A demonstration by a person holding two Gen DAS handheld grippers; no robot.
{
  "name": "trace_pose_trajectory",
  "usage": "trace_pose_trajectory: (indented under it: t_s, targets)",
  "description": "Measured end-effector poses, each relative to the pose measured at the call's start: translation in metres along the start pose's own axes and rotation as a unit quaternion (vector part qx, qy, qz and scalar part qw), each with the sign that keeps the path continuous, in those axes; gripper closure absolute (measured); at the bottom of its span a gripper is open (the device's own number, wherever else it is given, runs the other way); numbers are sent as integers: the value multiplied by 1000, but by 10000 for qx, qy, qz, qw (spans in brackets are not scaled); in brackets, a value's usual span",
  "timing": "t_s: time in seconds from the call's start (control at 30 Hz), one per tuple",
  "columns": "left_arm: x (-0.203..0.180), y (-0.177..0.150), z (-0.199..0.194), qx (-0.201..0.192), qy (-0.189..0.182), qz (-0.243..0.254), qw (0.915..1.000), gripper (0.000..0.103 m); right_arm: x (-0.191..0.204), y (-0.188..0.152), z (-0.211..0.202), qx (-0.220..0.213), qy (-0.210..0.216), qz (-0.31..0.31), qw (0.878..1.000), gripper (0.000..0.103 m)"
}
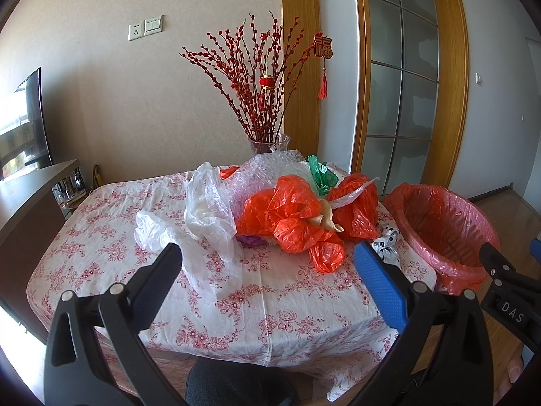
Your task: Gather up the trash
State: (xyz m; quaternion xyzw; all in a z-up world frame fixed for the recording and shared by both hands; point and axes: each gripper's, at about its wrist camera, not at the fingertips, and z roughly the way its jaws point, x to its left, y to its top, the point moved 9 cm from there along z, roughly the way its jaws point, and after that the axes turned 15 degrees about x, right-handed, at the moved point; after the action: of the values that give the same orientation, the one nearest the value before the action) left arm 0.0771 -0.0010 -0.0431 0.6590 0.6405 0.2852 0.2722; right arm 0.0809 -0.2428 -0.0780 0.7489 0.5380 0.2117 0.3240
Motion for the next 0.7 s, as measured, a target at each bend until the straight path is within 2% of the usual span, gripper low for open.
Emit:
trace_pose_trajectory:
  t_s: [0.7]
  targets:
    - [1,1,1,15,-6,6,10000,4,0,0,0,15,4,12,10000,2]
